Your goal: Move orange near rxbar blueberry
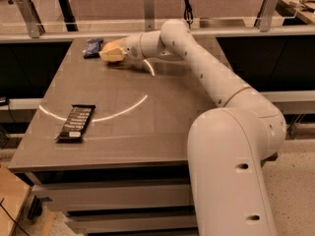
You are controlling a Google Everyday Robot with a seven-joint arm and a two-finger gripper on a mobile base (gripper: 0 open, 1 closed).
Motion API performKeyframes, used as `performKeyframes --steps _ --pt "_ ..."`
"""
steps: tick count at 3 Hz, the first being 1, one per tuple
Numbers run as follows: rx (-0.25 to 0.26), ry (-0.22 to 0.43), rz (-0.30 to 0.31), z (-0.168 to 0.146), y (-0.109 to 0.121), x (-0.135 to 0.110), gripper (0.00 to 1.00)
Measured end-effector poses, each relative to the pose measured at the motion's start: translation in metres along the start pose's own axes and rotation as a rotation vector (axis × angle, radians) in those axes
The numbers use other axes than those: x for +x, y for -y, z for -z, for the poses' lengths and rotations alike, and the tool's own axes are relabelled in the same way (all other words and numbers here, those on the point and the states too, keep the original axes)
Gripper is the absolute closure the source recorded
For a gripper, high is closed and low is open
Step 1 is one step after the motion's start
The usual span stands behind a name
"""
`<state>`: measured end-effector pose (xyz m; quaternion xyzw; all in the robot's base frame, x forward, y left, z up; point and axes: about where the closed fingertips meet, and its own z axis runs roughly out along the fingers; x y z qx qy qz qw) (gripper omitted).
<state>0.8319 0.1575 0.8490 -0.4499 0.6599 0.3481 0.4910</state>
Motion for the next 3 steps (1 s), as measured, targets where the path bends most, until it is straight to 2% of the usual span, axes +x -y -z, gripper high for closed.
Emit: performKeyframes --steps 1,2,3 --pt "0.0 0.0 0.0 -0.0002 -0.0001 0.0 0.12" --pt "-0.005 -0.001 -0.001 -0.0033 -0.002 0.0006 0.0" --pt "-0.005 -0.001 -0.001 -0.0034 -0.002 0.0006 0.0"
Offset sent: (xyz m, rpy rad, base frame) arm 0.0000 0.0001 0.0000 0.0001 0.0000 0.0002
